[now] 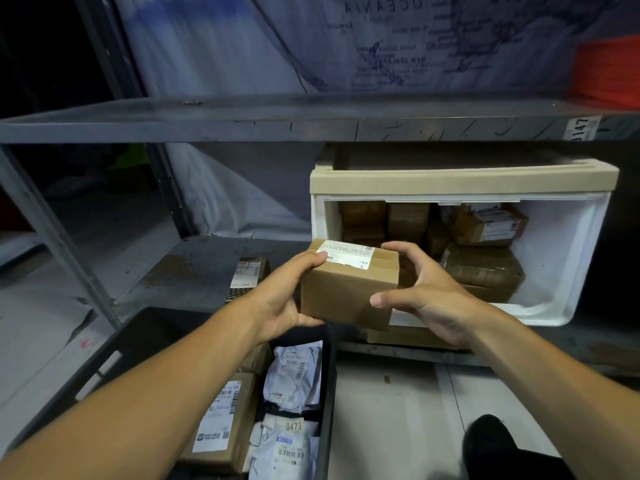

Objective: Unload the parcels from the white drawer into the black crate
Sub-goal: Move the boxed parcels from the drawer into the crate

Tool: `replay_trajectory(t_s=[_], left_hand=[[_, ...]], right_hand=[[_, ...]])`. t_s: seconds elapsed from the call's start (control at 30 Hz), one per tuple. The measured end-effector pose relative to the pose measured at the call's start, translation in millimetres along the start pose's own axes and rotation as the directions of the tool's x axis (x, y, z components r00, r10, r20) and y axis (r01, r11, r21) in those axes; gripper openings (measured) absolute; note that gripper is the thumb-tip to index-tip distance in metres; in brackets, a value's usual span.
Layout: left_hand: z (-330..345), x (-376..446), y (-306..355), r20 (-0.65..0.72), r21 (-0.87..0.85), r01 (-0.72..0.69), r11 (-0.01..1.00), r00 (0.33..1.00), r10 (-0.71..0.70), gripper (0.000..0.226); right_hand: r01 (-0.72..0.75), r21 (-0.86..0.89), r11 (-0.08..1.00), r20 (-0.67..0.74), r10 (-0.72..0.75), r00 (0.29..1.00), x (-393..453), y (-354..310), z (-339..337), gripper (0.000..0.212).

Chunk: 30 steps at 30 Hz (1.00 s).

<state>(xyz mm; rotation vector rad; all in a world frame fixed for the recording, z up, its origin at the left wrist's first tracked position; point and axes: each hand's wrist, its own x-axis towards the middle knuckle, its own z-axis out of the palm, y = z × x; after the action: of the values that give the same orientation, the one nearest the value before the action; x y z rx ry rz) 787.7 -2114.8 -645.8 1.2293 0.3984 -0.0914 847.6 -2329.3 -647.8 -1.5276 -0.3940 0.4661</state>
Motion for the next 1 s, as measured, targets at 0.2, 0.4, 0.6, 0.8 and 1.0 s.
replay_trajectory(t_s=[0.2, 0.4, 0.6, 0.8, 1.0], left_hand=[[4.6, 5.6, -0.2, -0.036, -0.088, -0.106, 0.99, 0.994, 0.103, 0.034], [2.3, 9.6, -1.3, -0.011, -0.074, -0.201, 0.977, 0.98, 0.2, 0.062], [-4.9, 6.6, -1.3, 0.044, -0.076, -0.166, 0.983, 0.984, 0.17, 0.047], [-2.3, 1.2, -0.5, 0.026, -0.082, -0.014, 0.997, 1.0, 0.016, 0.036], [-2.3, -0.8, 0.7, -0.048, -0.067, -0.105, 0.992, 0.994, 0.102, 0.028]], right_hand=[[-0.136, 0.162, 0.977, 0.089, 0.123, 0.988, 3.6, 1.0, 3.6, 0.094], [-0.165, 0.199, 0.966, 0.048, 0.158, 0.986, 6.7, 3.2, -3.5, 0.063], [-0.123, 0.172, 0.977, -0.016, 0.127, 0.992, 6.3, 1.2, -8.5, 0.085], [-0.049, 0.179, 0.983, -0.009, 0.051, 0.999, 2.0, -1.5, -2.1, 0.096], [-0.131, 0.221, 0.966, 0.085, 0.115, 0.99, -1.6, -6.1, 0.9, 0.084]])
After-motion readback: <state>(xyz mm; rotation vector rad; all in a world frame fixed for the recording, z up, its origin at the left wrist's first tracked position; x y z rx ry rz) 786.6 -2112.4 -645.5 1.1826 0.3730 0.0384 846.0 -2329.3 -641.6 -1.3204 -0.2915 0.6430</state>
